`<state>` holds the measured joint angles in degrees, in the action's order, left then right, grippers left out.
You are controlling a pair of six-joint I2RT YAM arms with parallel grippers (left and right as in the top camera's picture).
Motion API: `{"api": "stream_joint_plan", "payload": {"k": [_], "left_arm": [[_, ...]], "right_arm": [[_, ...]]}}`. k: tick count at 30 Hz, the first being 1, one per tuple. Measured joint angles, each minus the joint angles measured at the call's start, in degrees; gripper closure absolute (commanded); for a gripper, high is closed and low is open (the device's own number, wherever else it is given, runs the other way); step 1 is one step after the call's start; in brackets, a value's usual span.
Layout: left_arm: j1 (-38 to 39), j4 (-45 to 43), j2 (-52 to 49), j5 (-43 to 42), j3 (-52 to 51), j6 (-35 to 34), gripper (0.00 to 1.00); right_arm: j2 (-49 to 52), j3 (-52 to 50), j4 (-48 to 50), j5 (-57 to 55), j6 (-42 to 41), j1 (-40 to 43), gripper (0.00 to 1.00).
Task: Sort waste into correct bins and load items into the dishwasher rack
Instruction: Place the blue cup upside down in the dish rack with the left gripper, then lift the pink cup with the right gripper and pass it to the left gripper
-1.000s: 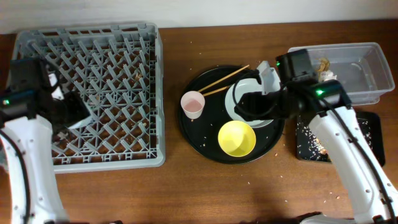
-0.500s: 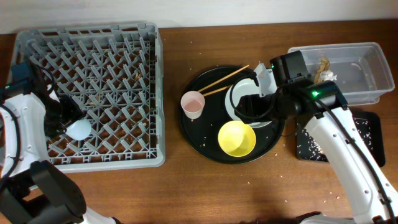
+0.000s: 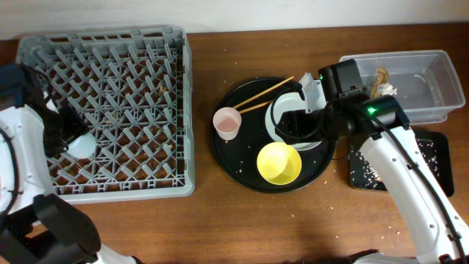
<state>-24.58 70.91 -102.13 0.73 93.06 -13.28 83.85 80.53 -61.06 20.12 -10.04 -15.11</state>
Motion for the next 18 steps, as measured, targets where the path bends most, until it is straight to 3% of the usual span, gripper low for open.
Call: {"api": "stream_joint_plan", "payload": {"k": [2,3,4,9,10,13,15,18], "left_arm": [[0.0,-2.58,0.0,0.28,-3.76,0.0,0.4],[0.0,-3.48,-0.11,0.33,-6.32,0.0,0.21],[0.0,-3.98,-0.31,0.35,-8.26,0.0,0.09],[0.0,-0.37,-0.59,-3.02,-5.38,0.02,0.08],[0.0,1.29,-0.63,-4.74,-2.99,0.44,0.16],[0.07,7.19,-0.33,-16.04,6.64,7.28,0.17],[1.2,7.41,0.79,-27.41,7.85,15.06,0.17],[4.15,8.13,3.3,-40.19,7.85,21.75,0.17]], "right_arm": [[0.0,0.0,0.0,0.02,-0.02,0.0,0.3],[0.0,0.0,0.13,-0.17,-0.02,0.0,0.3],[0.0,0.0,0.15,-0.2,-0.02,0.0,0.29],[0.0,-0.04,11.87,-0.59,1.22,-0.5,0.27],[0.22,-0.07,15.02,-0.66,1.53,-1.53,0.32],[4.98,0.04,19.56,-0.83,1.97,-5.64,0.39],[13.2,0.09,23.19,-0.94,2.27,-7.98,0.45],[22.34,0.02,29.05,-1.29,2.1,-9.33,0.47]]}}
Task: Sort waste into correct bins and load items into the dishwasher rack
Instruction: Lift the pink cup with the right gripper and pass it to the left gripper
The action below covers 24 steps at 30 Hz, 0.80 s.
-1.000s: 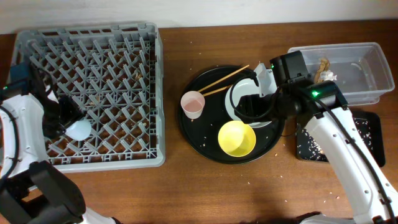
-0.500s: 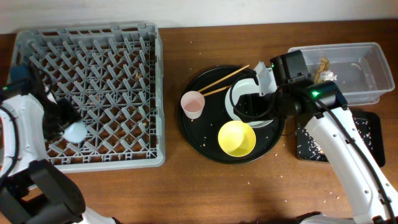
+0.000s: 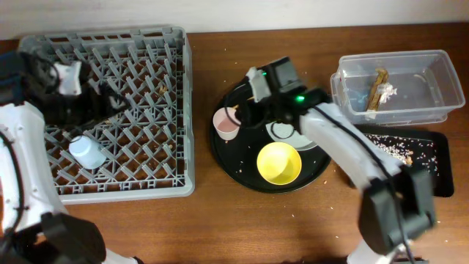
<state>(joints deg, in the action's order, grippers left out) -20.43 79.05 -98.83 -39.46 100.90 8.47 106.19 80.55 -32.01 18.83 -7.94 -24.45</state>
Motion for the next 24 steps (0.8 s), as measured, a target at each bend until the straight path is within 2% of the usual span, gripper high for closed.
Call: {"api": "stream_joint_plan", "payload": {"k": [1,2,4,7,8,9,11,13,16,19,21,24], "left_arm": [[1.99,0.74,1.4,-3.74,0.07,1.66,0.17],[3.93,1.53,2.03,-6.71,0.13,2.82,0.16],[7.32,1.68,2.03,-8.04,0.13,3.54,0.16],[14.36,-0.31,2.03,-8.96,0.13,4.07,0.13],[15.56,-1.11,2.03,-9.2,0.13,3.98,0.06],[15.91,-2.45,2.03,-10.27,0.13,3.26,0.05],[15.85,-3.96,2.03,-14.86,0.11,2.43,0.03],[15.93,-4.59,2.03,-23.47,0.11,2.14,0.02],[18.43,-5.25,2.03,-33.7,0.11,1.99,0.02],[24.0,-8.79,2.03,-43.23,0.11,1.77,0.03],[27.36,-9.46,2.03,-46.53,0.11,1.77,0.04],[32.28,-9.51,2.03,-48.7,0.11,1.77,0.11]], "right_arm": [[3.21,-0.09,1.25,-0.44,-0.04,-0.42,0.55],[5.53,-0.09,2.86,-1.33,-0.66,-0.52,0.75],[7.37,-0.09,3.17,-2.19,-1.88,-0.52,0.96],[7.76,-0.02,-0.94,-2.73,-2.91,-0.22,0.96],[6.58,0.11,-4.46,-2.51,-2.95,0.37,0.96],[5.7,0.13,-5.25,-2.01,-3.02,0.74,0.96],[-1.05,-0.09,-8.33,6.47,-1.05,3.87,0.96],[-13.88,0.44,-7.21,23.32,3.28,9.66,0.96],[-22.43,1.14,-3.93,45.44,7.39,12.63,0.96],[-21.79,1.03,-1.81,54.73,8.37,12.63,0.96],[-21.68,0.98,-0.24,56.57,8.55,12.63,0.96],[-21.68,0.98,2.14,56.41,8.63,12.63,0.96]]}}
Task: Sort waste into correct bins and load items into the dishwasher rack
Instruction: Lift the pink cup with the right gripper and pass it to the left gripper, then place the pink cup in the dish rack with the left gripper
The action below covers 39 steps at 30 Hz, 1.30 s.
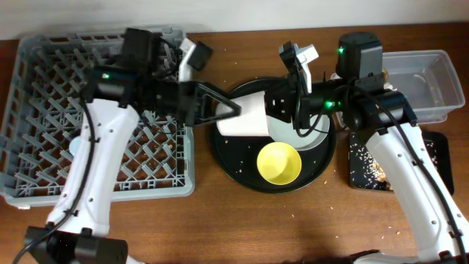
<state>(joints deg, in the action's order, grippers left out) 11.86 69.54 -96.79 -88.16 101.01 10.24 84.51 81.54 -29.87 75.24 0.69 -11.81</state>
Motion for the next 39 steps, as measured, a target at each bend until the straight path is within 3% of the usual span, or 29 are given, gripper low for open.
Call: {"api": "stream_joint_plan", "payload": {"k": [1,4,8,9,10,14,16,18,20,22,26,34,36,39], "left_arm": [[1.33,0.0,0.0,-0.22,0.0,0.0,0.18],[1.84,-0.17,0.0,0.24,0.0,0.02,0.22],[1.86,-0.15,0.0,0.81,0.0,0.07,0.41],[1.86,-0.26,0.0,1.16,0.0,0.2,0.44],[1.88,-0.15,0.0,1.33,0.0,0.13,0.47],[1.97,0.22,0.0,3.67,0.0,0.0,0.49],[-0.68,5.81,0.0,17.11,0.13,-0.63,0.49],[-6.34,9.66,0.0,31.39,0.15,-2.19,0.49],[-11.5,11.32,0.0,44.92,0.09,-5.11,0.49],[-17.16,12.37,0.0,63.56,0.09,-9.81,0.48],[-21.0,11.06,0.07,83.01,-1.68,-15.45,0.49],[-21.81,0.02,0.15,89.31,-20.02,-18.99,0.48],[-21.79,-2.99,0.15,89.72,-22.73,-19.56,0.26],[-21.81,-5.16,0.15,88.02,-25.49,-21.27,0.14]], "right_arm": [[0.0,0.0,0.55,-1.22,-0.07,0.0,0.96],[-0.02,0.0,3.39,-1.66,-0.79,-0.28,0.96],[-0.02,0.0,4.7,-1.46,-1.95,-0.33,0.92],[-0.02,0.0,4.74,-1.46,-2.23,-0.33,0.6],[-0.02,0.0,4.85,-1.64,-2.32,-0.33,0.41],[0.0,0.0,5.07,-5.07,-4.81,1.4,0.18],[0.09,0.07,3.1,-8.09,-9.22,6.16,0.14],[-0.15,0.02,-7.28,-14.6,-11.74,8.09,0.08],[-0.35,0.2,-21.75,-27.41,-12.83,6.29,0.05],[-0.35,0.02,-29.27,-42.14,-13.0,1.86,0.03],[-0.35,0.0,-31.45,-55.04,-12.9,-5.35,0.01],[-0.35,0.0,-31.85,-58.53,-12.94,-7.41,0.01],[-0.35,0.0,-31.87,-58.64,-12.96,-7.41,0.01],[-0.35,0.0,-31.87,-58.75,-12.96,-7.41,0.02]]}}
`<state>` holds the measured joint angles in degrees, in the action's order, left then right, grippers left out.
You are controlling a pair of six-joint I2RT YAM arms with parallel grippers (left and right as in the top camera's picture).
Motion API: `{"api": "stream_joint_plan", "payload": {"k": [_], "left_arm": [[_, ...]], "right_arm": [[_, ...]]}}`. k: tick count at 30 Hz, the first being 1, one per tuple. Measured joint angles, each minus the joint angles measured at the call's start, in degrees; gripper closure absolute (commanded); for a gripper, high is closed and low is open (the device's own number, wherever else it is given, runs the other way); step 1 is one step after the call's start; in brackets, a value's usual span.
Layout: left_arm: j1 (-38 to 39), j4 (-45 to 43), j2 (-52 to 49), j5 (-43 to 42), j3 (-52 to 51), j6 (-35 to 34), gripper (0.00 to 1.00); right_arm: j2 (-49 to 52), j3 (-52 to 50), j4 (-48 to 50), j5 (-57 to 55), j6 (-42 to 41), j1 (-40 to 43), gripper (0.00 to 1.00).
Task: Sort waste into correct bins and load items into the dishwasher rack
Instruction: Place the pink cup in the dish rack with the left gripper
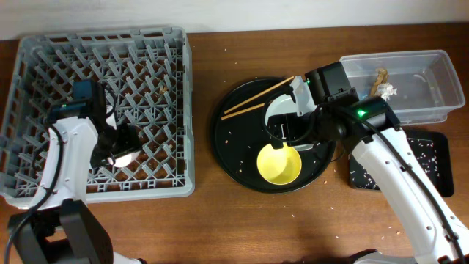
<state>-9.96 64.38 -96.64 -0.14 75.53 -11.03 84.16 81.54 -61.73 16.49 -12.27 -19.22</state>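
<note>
The grey dishwasher rack (157,81) fills the left of the overhead view. My left gripper (119,149) is low over the rack's front-left part, shut on a pale pink cup (123,156). A black round tray (234,158) at the centre holds a yellow bowl (279,163), a white dish (282,110) and a pair of chopsticks (256,98). My right gripper (284,133) hovers over the tray between the white dish and the yellow bowl, its jaws apart and nothing between them.
A clear plastic bin (421,84) with a wooden scrap and paper stands at the back right. In front of it lies a black flat tray (432,158) strewn with crumbs. Crumbs dot the wood around the round tray.
The left gripper has gone from the round tray's left edge to the rack's front-left, and the pink cup is there with it. The right gripper has dropped back over the white dish.
First the left gripper held a light blue cup in the rack while the right hovered over the tray. Then the blue cup stood alone and the right gripper was at the pink cup. Both grippers then met at the raised pink cup; now it is in the rack.
</note>
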Motion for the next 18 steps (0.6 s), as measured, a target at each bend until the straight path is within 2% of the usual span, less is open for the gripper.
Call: {"api": "stream_joint_plan", "payload": {"k": [2,3,6,7,8,9,12,15,16,18], "left_arm": [[-0.17,0.55,0.0,-2.21,-0.11,-0.5,0.13],[-0.46,1.57,0.0,-3.48,0.39,-0.63,0.08],[-0.92,8.0,-0.07,-7.34,8.37,-0.44,0.08],[-0.9,9.55,0.11,-9.57,13.44,0.5,0.08],[-0.87,10.84,0.57,-12.46,17.92,1.88,0.08],[-0.63,11.47,2.01,-16.44,22.25,4.39,0.07],[2.95,11.8,8.72,-23.56,25.22,10.08,0.04],[5.22,12.57,12.92,-25.64,25.51,11.96,0.04],[5.68,13.38,13.14,-25.97,25.53,12.2,0.08],[6.49,14.05,13.11,-26.1,25.53,12.74,0.11]], "right_arm": [[0.0,0.0,0.0,0.0,0.0,0.0,0.02],[0.0,0.0,-0.02,0.0,0.04,0.0,0.01],[0.0,0.0,-0.2,-0.11,0.04,0.0,0.02],[0.0,0.0,-0.46,-0.15,0.04,0.0,0.12],[0.0,-0.13,-0.46,-0.2,0.17,0.0,0.36],[0.0,-0.63,-0.44,-0.22,-0.04,0.0,0.4],[2.36,-4.81,1.77,-0.39,2.8,-2.23,0.42],[8.37,-7.58,5.07,-2.75,4.87,-6.51,0.43],[9.92,-7.8,5.77,-3.39,5.03,-6.95,0.48],[10.51,-7.87,6.01,-4.68,4.44,-6.97,0.47]]}}
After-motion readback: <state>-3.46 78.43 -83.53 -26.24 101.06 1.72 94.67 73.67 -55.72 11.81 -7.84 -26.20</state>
